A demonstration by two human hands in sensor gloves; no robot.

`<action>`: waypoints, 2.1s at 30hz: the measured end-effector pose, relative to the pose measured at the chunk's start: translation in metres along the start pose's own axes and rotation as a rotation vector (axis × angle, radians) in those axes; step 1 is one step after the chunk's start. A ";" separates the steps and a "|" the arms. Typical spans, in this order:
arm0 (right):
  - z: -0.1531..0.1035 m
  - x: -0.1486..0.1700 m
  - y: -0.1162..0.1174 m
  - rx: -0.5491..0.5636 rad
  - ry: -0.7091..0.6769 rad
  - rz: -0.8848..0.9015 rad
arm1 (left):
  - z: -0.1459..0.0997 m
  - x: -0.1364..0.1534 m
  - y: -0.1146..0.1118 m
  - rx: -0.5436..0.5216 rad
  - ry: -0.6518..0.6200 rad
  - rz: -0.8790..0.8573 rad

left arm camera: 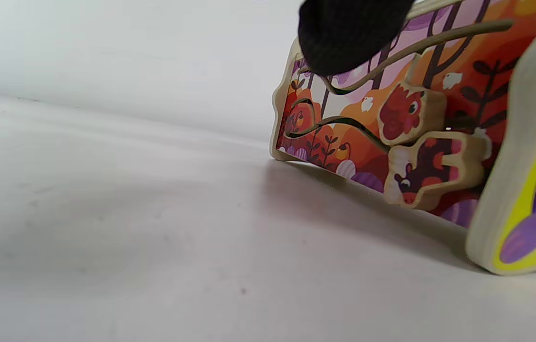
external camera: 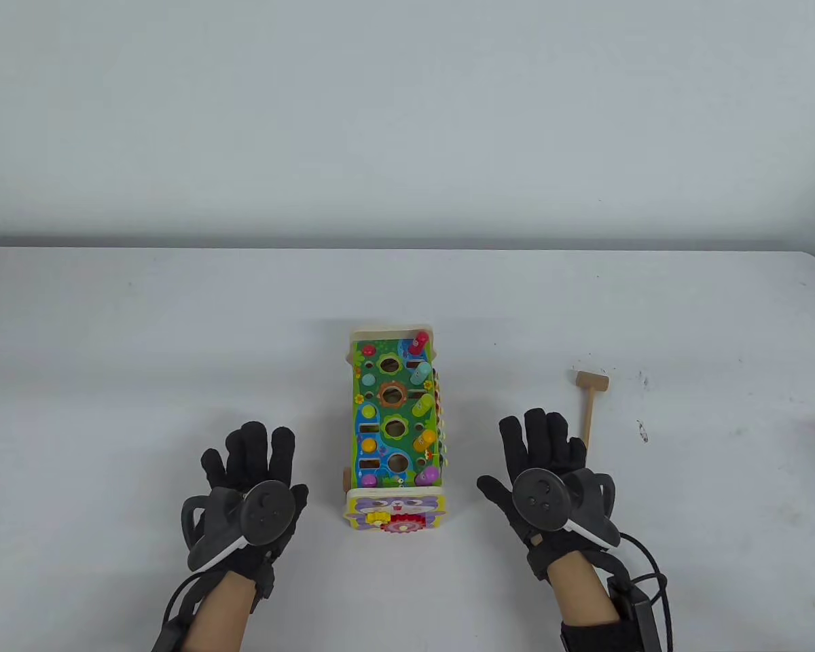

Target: Whack-a-mole

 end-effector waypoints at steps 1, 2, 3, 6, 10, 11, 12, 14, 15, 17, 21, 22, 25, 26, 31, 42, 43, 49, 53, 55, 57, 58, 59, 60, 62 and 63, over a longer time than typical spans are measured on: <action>0.000 0.000 0.000 -0.001 -0.001 0.001 | 0.000 0.000 0.000 0.002 -0.001 0.000; 0.000 0.000 0.000 -0.001 -0.001 0.002 | 0.000 0.000 0.000 0.003 -0.002 0.001; 0.000 0.000 0.000 -0.001 -0.002 0.001 | 0.000 0.000 0.000 0.004 -0.001 0.001; 0.000 0.000 0.000 -0.002 0.001 0.007 | 0.000 0.000 -0.001 0.004 -0.002 -0.003; 0.001 0.004 -0.001 0.013 0.018 0.009 | 0.001 0.000 -0.001 0.005 -0.003 -0.008; 0.002 0.007 -0.002 0.017 0.033 0.008 | 0.001 0.000 -0.001 0.006 -0.002 -0.011; 0.002 0.010 -0.003 0.020 0.051 0.006 | 0.001 0.000 -0.001 0.008 -0.001 -0.014; 0.005 0.021 -0.008 0.047 0.115 -0.008 | 0.001 0.000 -0.001 0.010 0.000 -0.018; 0.007 0.028 -0.011 0.066 0.158 -0.015 | 0.001 0.000 -0.001 0.011 0.000 -0.020; 0.010 0.042 -0.015 0.094 0.237 -0.022 | 0.001 0.000 -0.001 0.010 0.000 -0.026; 0.018 0.075 -0.016 0.065 0.451 -0.085 | 0.002 0.000 -0.002 0.015 0.001 -0.031; 0.021 0.082 -0.015 0.049 0.501 -0.099 | 0.002 0.000 -0.002 0.017 0.002 -0.035; 0.029 0.099 -0.010 -0.019 0.629 -0.159 | 0.002 0.000 -0.002 0.022 0.000 -0.041; 0.031 0.103 -0.008 -0.038 0.660 -0.165 | 0.003 0.000 -0.002 0.023 -0.001 -0.043; 0.038 0.117 0.005 -0.141 0.768 -0.159 | 0.003 0.001 -0.002 0.021 -0.002 -0.057; 0.056 0.109 0.005 -0.068 0.709 -0.302 | 0.004 0.000 -0.004 0.038 -0.002 -0.064; 0.057 0.109 0.005 -0.069 0.710 -0.309 | 0.005 0.000 -0.004 0.039 -0.001 -0.065; 0.061 0.110 0.007 -0.087 0.742 -0.315 | 0.005 0.001 -0.004 0.044 0.002 -0.070; 0.059 0.112 0.010 -0.136 0.771 -0.325 | 0.005 0.001 -0.004 0.045 0.002 -0.076; 0.057 0.114 0.008 -0.116 0.771 -0.292 | 0.005 0.002 -0.004 0.044 0.004 -0.081; 0.053 0.115 0.004 -0.079 0.760 -0.241 | 0.005 0.003 -0.003 0.039 0.007 -0.085; 0.052 0.115 0.002 -0.070 0.754 -0.231 | 0.005 0.003 -0.003 0.037 0.008 -0.086; 0.050 0.113 -0.002 -0.045 0.737 -0.197 | 0.005 0.004 -0.003 0.035 0.010 -0.088; 0.048 0.110 -0.007 -0.009 0.711 -0.171 | 0.005 0.005 -0.003 0.032 0.012 -0.089; 0.046 0.103 -0.015 0.038 0.663 -0.120 | 0.004 0.005 -0.003 0.029 0.014 -0.090; 0.044 0.098 -0.020 0.072 0.624 -0.066 | 0.004 0.006 -0.003 0.028 0.015 -0.091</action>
Point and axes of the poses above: the tracker on the back of each hand, its own x axis roughly to the little-finger side, its own z axis roughly from the wrist to the fingertips, y = z × x, the point moved 2 cm from there along z, roughly from the wrist to the fingertips, and after that the axes turned 9 degrees about z, right-handed, at the moved point
